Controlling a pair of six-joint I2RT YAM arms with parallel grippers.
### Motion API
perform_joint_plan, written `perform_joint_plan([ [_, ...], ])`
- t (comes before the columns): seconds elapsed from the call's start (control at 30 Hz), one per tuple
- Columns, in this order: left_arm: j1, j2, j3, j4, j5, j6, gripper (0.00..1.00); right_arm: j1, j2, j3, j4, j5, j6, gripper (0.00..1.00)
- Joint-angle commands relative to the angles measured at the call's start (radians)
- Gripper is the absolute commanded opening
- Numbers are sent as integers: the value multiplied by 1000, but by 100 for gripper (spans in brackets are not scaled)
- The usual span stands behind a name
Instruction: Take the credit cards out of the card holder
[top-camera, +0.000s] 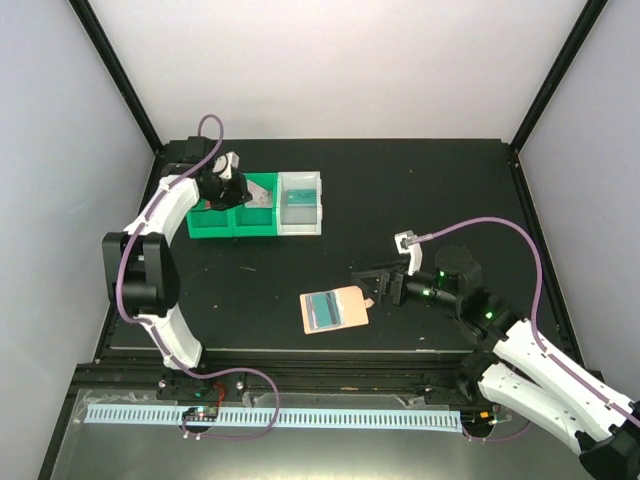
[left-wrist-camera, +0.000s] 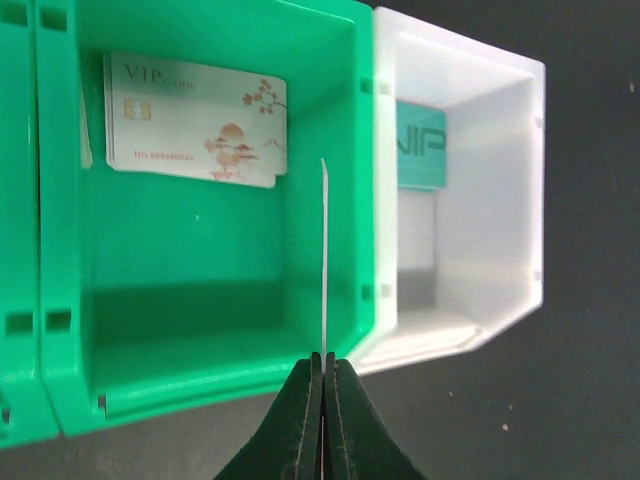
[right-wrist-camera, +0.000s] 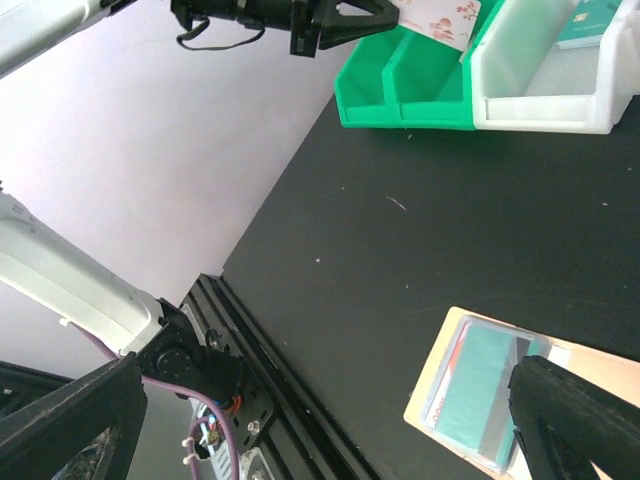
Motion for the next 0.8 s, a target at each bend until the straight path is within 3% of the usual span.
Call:
perform_joint_plan([
  [0.0, 9, 87, 109, -13, -33, -19, 2, 0, -16, 17, 7, 17, -11, 100],
  [0.3, 8, 218, 232, -22, -44, -27, 2, 0, -7, 31, -7, 18, -23, 100],
  [0.77, 6, 258, 226, 21, -42, -21, 2, 0, -2, 31, -5, 17, -17, 100],
])
